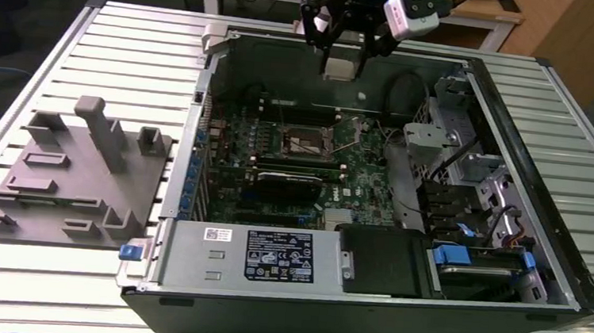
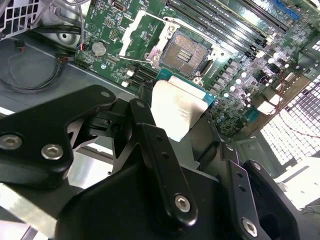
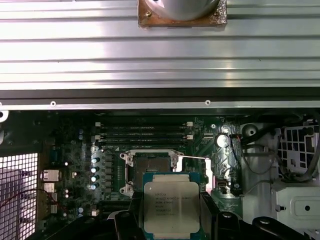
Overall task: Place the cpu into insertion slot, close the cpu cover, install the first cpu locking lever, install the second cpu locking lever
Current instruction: 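Place the cpu into insertion slot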
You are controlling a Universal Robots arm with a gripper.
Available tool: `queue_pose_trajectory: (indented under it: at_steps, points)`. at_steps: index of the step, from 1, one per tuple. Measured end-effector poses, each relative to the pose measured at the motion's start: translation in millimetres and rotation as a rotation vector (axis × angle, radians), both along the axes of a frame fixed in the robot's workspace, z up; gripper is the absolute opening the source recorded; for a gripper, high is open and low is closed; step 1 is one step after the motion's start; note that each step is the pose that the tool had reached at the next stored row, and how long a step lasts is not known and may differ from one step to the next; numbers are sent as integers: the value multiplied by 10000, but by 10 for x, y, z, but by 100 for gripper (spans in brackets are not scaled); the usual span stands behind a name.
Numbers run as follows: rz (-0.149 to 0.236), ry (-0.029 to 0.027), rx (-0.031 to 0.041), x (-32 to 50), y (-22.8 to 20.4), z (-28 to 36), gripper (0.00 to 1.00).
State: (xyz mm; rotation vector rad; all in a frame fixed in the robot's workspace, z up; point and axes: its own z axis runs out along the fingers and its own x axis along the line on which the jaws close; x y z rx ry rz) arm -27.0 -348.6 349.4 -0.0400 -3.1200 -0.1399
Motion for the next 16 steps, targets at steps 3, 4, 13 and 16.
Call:
queue_pose_trajectory:
  at_steps: [3,4,13,16]
  points:
    - [0,0,0,0,0,-6,54]
    - [0,0,1,0,0,-13,54]
    - [0,0,0,0,0,-30,54]
    - [0,0,1,0,0,-39,54]
